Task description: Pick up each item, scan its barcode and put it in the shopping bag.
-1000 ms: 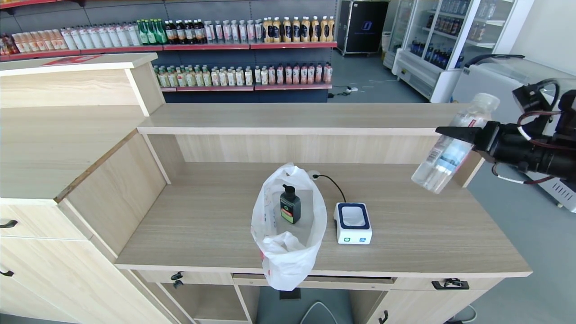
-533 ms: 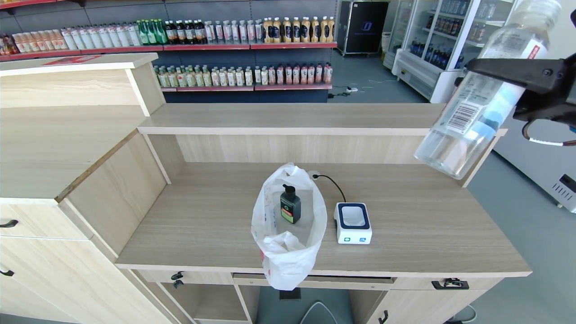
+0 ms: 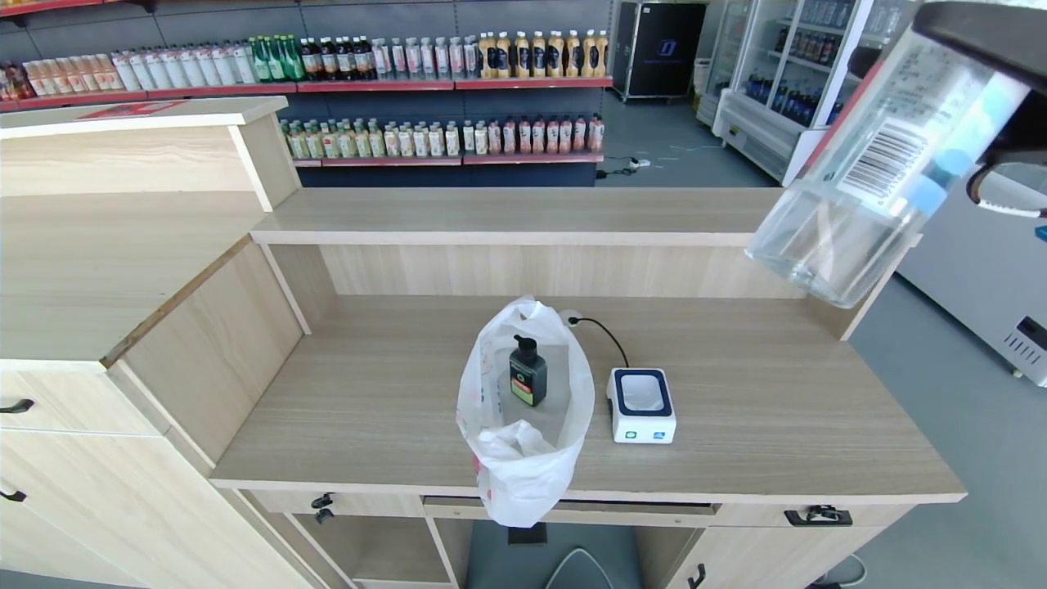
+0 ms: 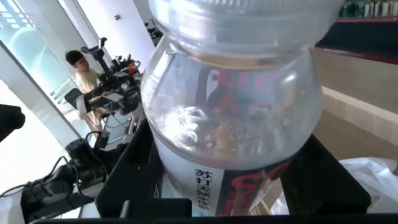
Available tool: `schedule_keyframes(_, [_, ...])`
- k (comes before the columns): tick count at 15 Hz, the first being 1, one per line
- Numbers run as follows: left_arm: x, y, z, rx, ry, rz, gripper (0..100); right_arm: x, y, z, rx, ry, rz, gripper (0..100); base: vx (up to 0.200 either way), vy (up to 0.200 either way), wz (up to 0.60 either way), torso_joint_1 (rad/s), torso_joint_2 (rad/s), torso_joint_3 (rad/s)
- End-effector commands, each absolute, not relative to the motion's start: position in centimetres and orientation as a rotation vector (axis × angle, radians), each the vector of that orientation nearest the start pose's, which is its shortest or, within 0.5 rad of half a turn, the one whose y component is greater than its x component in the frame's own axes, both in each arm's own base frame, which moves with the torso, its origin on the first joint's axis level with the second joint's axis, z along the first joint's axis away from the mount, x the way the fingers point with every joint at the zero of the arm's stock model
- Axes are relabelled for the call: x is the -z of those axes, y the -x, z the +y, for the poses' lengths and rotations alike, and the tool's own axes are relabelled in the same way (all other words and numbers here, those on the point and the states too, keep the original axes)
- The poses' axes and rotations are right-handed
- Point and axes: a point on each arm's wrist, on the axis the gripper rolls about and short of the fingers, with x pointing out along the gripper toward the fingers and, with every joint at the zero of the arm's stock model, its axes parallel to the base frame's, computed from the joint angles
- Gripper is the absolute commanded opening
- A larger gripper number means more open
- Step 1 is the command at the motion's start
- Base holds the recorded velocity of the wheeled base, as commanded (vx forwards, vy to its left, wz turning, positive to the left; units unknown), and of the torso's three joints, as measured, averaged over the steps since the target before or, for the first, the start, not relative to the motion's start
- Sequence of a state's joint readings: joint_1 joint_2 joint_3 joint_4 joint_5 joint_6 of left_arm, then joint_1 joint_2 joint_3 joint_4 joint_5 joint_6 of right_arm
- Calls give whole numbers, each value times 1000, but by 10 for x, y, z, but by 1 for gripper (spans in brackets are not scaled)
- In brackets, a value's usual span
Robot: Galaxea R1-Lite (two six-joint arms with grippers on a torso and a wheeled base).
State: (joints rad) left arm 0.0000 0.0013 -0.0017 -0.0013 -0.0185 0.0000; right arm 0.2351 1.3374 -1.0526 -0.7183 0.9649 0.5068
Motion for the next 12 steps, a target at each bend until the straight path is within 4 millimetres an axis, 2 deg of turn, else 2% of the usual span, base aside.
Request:
schedule_keyframes(1, [-76, 23, 0, 18, 0, 0, 100, -350, -196, 73, -1303, -274, -114, 0, 0, 0, 0, 0, 0, 0])
schedule_keyframes(6, [-76, 23, 0, 18, 0, -2, 100, -333, -189, 81, -1360, -279, -124, 0, 0, 0, 0, 0, 0, 0])
schedule_keyframes(8, [-76, 23, 0, 18, 0, -2, 100, -334, -181, 86, -1403, -339, -79, 0, 0, 0, 0, 0, 0, 0])
schedule_keyframes(12, [-76, 23, 0, 18, 0, -2, 100, -336, -171, 95, -1498, -336, -57, 0, 0, 0, 0, 0, 0, 0])
